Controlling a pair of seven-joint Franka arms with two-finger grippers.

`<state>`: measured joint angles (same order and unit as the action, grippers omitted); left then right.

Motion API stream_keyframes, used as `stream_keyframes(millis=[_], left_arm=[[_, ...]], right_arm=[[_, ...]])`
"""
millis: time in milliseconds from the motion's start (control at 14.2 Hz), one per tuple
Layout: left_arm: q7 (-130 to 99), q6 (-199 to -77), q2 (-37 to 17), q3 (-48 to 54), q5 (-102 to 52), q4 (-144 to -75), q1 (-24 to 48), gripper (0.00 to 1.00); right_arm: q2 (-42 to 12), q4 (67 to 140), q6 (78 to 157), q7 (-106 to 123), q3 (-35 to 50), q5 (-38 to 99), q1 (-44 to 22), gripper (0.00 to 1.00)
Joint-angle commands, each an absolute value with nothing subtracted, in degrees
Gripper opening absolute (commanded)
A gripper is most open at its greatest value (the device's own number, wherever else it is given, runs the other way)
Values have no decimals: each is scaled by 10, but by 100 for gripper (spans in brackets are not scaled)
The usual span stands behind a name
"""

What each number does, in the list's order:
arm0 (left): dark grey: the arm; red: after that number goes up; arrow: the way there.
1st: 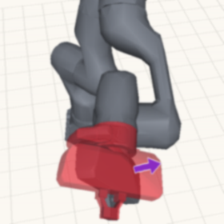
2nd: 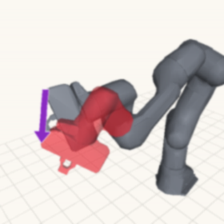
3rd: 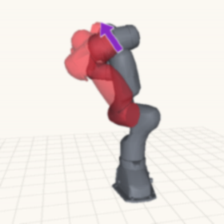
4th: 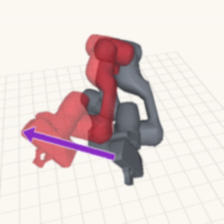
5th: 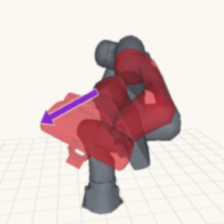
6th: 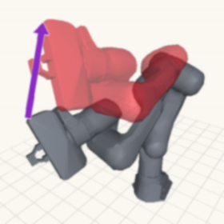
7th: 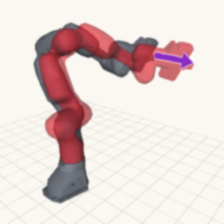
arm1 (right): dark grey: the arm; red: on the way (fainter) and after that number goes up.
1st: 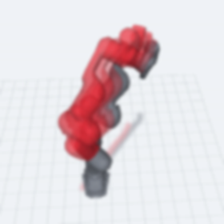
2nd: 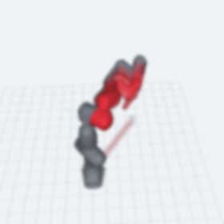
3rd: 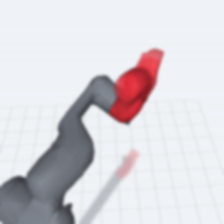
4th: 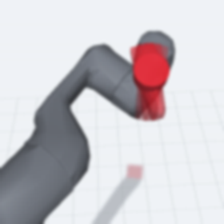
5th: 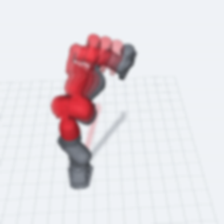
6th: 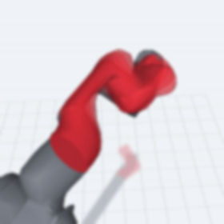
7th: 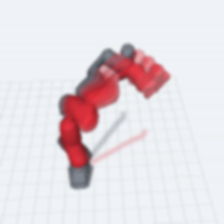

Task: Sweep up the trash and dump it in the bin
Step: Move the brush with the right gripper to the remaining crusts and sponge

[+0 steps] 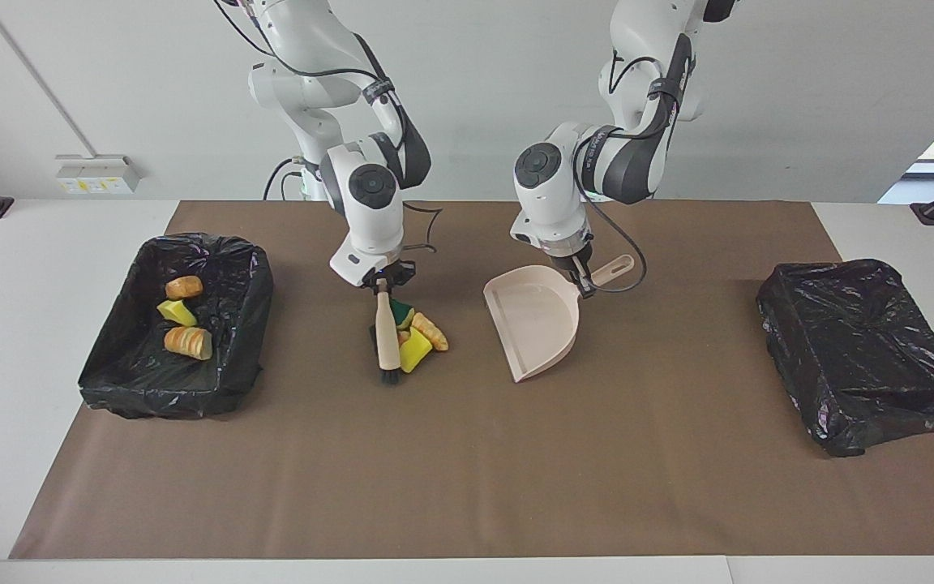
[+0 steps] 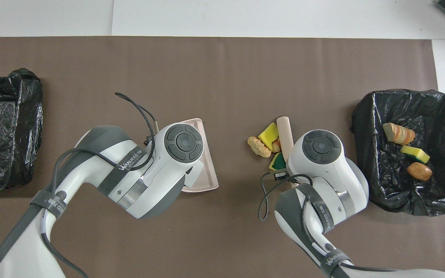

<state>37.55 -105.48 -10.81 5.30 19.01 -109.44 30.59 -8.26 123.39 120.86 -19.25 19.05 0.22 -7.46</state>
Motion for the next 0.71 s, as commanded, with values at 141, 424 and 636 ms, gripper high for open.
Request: stream_keyframes(millis=[141, 424, 636], left_arm=[[382, -1071, -84, 48, 200, -1134, 316, 0], [381, -1097, -83, 48, 200, -1143, 313, 0], [382, -1101, -80, 48, 200, -1151, 311, 0]], right_arm=[[-105, 1216, 1217, -143, 196, 108, -112, 0], [-100, 1203, 1254, -130, 196, 275, -160, 0], [-55, 1187, 1185, -142, 188, 273, -145, 0]])
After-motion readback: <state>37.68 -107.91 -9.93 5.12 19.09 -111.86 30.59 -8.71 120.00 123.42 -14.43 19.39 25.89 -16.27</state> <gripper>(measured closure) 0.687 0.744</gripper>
